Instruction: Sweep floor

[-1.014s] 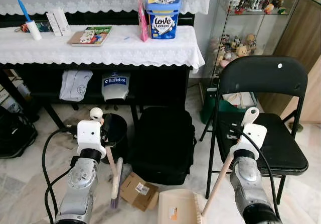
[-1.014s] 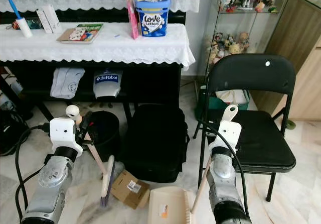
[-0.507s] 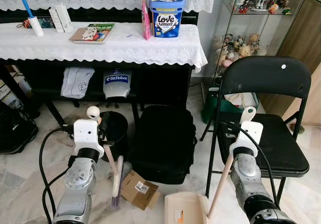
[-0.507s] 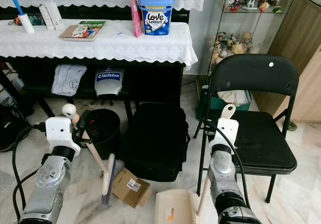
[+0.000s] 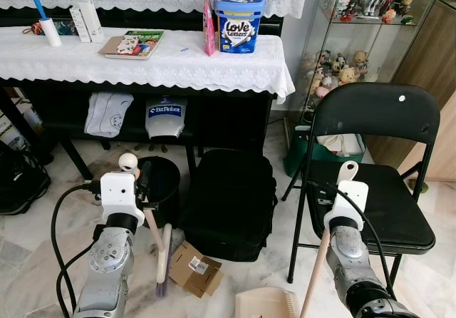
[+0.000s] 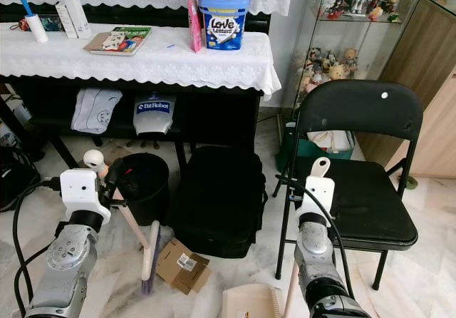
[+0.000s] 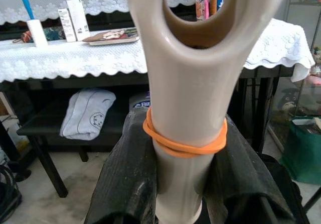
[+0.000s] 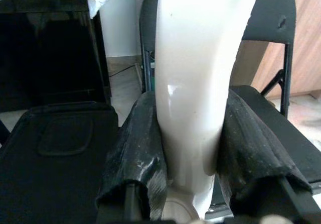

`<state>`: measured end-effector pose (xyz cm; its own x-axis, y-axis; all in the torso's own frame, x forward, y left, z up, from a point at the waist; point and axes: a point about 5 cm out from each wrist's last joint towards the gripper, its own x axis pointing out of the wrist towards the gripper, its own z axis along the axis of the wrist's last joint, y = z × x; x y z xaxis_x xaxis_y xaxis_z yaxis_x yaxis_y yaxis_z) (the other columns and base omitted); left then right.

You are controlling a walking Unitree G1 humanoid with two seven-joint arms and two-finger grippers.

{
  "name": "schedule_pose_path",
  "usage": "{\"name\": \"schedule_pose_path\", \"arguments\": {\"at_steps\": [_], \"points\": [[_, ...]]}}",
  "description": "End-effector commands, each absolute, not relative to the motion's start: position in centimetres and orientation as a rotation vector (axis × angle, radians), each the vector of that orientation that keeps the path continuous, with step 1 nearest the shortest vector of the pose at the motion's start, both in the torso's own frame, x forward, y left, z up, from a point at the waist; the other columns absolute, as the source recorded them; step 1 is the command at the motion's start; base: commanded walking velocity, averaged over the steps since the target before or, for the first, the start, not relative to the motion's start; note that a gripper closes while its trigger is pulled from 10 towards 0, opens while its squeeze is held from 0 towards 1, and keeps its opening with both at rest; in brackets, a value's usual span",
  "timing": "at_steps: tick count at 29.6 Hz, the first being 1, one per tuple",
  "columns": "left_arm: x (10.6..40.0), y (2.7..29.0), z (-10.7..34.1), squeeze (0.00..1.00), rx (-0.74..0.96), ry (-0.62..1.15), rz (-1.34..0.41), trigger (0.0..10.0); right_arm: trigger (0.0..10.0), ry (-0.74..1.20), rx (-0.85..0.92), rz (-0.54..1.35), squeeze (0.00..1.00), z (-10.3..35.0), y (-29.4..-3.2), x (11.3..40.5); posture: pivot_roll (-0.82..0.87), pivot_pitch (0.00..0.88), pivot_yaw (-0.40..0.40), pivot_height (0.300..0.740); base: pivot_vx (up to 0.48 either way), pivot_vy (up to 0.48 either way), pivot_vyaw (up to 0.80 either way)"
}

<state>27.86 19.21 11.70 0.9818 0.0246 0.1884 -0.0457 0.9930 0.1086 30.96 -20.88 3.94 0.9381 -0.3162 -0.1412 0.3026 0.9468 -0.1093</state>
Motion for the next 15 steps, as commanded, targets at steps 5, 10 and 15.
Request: {"name": "schedule_pose_path", "arguments": {"at_steps": [5, 10, 15], "points": [[28.1, 19.7, 13.1, 0.00, 0.137, -0.237, 0.032, 10.0, 10.0, 0.222, -0.091, -0.356, 0.00, 3.1, -21.3, 30.5, 0.06, 0.000, 0.001, 0.740, 0.000, 0.000, 0.00], [28.1, 19.7, 13.0, 0.00, 0.138, -0.233, 0.026, 10.0, 10.0, 0.262, -0.090, -0.344, 0.00, 2.6, -21.2, 30.3, 0.06, 0.000, -0.001, 0.740, 0.000, 0.000, 0.00], [28.3, 19.5, 13.0, 0.00, 0.136, -0.232, 0.019, 10.0, 10.0, 0.310, -0.097, -0.340, 0.00, 2.0, -21.1, 30.0, 0.06, 0.000, -0.003, 0.740, 0.000, 0.000, 0.00]]}}
